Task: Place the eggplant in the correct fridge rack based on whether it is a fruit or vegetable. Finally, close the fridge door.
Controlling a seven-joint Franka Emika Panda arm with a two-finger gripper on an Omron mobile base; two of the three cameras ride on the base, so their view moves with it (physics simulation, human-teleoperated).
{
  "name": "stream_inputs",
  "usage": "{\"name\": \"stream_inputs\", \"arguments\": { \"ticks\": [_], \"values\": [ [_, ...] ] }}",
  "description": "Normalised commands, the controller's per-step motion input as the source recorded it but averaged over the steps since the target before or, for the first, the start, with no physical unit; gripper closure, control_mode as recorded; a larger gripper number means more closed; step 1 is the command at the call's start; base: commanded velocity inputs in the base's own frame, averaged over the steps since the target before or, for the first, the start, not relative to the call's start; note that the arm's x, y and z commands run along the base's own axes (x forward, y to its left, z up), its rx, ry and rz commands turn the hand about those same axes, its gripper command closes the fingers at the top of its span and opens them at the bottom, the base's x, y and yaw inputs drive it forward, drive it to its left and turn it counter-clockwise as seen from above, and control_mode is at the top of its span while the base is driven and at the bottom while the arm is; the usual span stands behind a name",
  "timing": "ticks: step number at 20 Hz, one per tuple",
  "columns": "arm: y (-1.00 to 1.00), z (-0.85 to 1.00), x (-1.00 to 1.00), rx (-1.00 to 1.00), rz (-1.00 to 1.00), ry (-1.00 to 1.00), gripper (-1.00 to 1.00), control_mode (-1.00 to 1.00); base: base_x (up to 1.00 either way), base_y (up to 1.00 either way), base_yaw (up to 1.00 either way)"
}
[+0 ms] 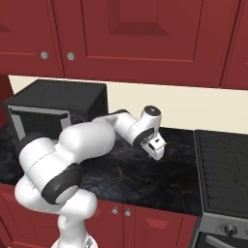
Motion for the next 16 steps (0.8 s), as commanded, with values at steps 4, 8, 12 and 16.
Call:
{"name": "stream_inputs", "arguments": {
  "ticks": [4, 8, 12, 16],
  "values": [
    [-0.02, -0.31, 0.28, 0.0, 0.0, 0.02, -1.0, -1.0, 0.0, 0.0, 0.0],
    [0.0, -0.27, 0.42, 0.0, 0.0, 0.03, -1.0, -1.0, 0.0, 0.0, 0.0],
    [-0.08, -0.23, 0.4, 0.0, 0.0, 0.04, -1.0, -1.0, 0.0, 0.0, 0.0],
    [-0.16, -0.14, 0.38, 0.0, 0.0, 0.05, -1.0, -1.0, 0.0, 0.0, 0.0]
  ]
}}
